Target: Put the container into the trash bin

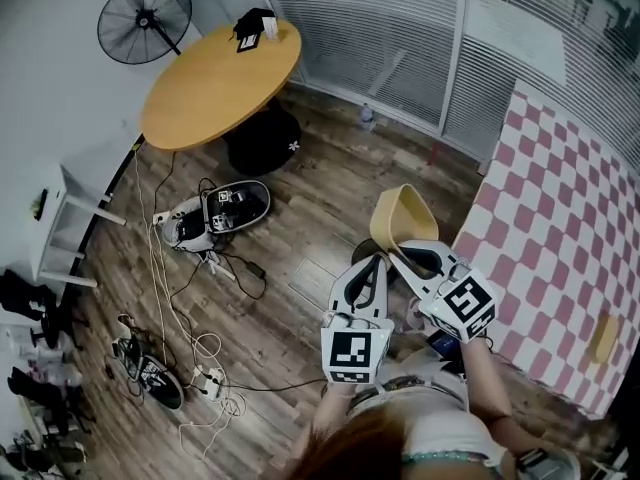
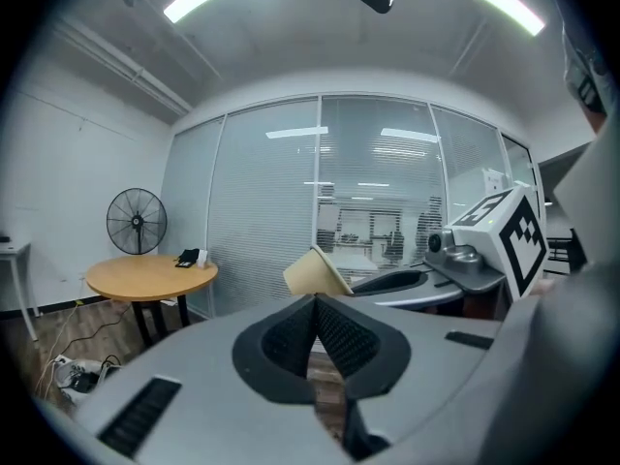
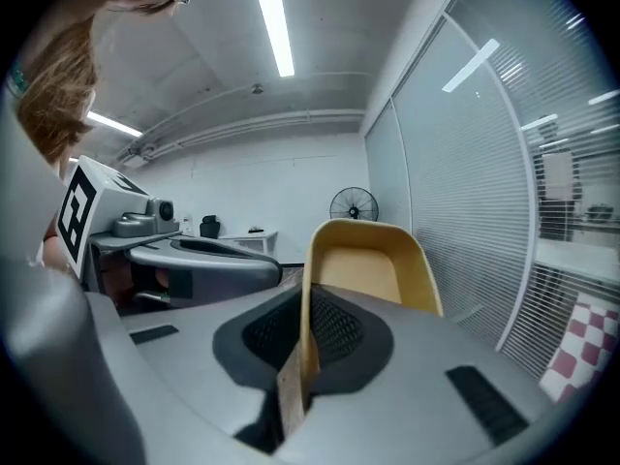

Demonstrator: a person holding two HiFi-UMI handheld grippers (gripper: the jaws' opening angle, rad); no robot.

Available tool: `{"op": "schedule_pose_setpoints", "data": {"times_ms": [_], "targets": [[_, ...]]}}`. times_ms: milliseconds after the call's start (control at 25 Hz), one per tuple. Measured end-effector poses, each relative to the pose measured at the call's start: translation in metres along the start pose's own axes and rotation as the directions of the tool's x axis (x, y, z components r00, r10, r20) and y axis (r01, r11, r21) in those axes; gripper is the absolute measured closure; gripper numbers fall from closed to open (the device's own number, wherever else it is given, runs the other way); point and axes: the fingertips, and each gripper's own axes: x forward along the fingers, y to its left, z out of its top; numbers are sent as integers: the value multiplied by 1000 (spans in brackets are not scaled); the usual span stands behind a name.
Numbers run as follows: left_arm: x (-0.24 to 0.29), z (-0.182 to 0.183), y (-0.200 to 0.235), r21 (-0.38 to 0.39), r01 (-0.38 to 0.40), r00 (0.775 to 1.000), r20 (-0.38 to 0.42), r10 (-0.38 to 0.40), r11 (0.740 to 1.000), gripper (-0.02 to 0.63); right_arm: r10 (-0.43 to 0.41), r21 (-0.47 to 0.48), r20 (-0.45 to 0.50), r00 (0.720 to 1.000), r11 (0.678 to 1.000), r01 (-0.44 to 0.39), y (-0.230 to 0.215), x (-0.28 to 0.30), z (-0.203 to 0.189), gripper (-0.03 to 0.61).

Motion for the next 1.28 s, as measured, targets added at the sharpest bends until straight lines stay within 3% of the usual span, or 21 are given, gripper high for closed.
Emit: {"op": "schedule_pose_setpoints", "data": {"times_ms": [360,600,1080,1280], "targets": [[-8,-13,20,-25,-50,999,-20,49,998,609,50,18,-70,996,999,-49,5,33,-29,574],[-15,-29,36,-38,-81,995,-61,79,996,609,94,69,-177,980,994,-82,-1,74,-85,574],[-23,-64,73,-78,-138,982,-142,126,987,609,190,225,-412,891,969,-102,-6,161,-240,574],[-20,-79,90,-73,-146,977,-169,132,987,609,199,262,-529,825,963,-64,-7,185,-310,574]]}}
